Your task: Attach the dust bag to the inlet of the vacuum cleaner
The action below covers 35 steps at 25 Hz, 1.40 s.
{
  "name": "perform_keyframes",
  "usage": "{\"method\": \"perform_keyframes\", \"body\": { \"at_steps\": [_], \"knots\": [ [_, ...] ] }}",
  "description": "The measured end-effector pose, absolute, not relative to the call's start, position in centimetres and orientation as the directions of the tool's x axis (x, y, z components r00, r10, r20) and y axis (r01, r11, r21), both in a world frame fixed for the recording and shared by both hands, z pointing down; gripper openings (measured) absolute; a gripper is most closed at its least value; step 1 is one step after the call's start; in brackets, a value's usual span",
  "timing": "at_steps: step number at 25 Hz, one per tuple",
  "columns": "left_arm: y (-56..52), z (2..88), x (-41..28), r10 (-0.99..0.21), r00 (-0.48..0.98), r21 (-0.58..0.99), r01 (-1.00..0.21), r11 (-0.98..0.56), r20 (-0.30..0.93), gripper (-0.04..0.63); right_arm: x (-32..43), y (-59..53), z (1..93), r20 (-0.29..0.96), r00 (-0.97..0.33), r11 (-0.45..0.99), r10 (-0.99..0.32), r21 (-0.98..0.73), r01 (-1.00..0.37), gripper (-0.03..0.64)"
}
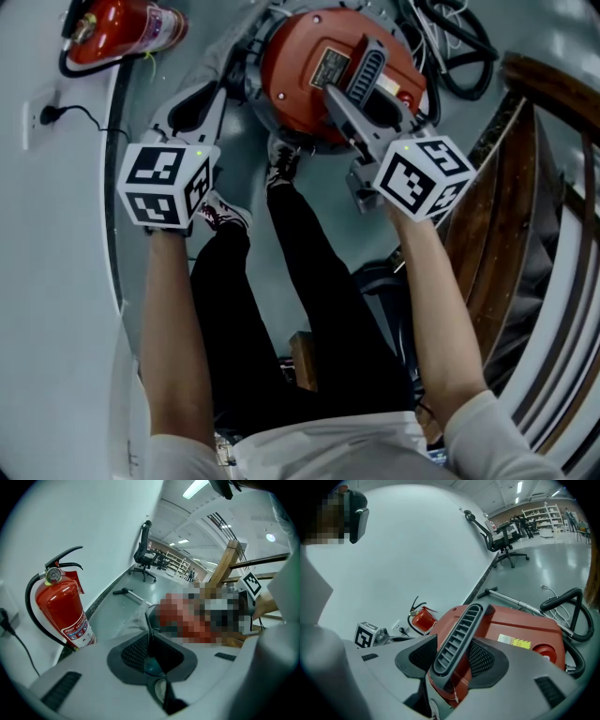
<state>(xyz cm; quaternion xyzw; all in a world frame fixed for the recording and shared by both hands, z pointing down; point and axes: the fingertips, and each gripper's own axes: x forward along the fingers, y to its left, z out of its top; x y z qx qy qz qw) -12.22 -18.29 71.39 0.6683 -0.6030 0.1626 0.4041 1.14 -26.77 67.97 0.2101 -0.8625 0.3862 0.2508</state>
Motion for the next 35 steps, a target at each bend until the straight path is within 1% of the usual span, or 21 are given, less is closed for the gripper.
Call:
{"method": "perform_keyframes", "body": {
  "at_steps": [7, 16, 29, 31, 35],
  "knots": [
    [-18.5, 71.3, -12.1, -0.689, 0.226, 0.391, -0.916, 0.091, 0.689, 0.029, 1.2, -26.8, 68.1, 0.595, -0.786, 0.618, -0.169, -0.557, -0.555, 0.193],
    [-18.5, 71.3, -12.2, -0.701, 0.244, 0.425, -0.900, 0.093, 0.670, 0.031, 1.2, -26.7, 68.1, 0.595, -0.786, 0.618, -0.168, -0.558, -0.555, 0.193],
    [-18.7, 71.1, -11.4, -0.697, 0.280, 0.433, -0.900, 0.049, 0.660, 0.032, 1.1, -26.8, 68.0, 0.596, -0.784, 0.626, -0.174, -0.547, -0.555, 0.193],
    [-18.8, 71.0, -11.1, -0.700, 0.291, 0.444, -0.895, 0.042, 0.652, 0.025, 1.2, -26.8, 68.0, 0.597, -0.783, 0.624, -0.177, -0.547, -0.558, 0.193],
    [-18.9, 70.9, -11.1, -0.708, 0.283, 0.451, -0.891, 0.056, 0.648, 0.025, 1.0, -26.8, 67.9, 0.598, -0.783, 0.626, -0.171, -0.548, -0.555, 0.193]
  ]
}}
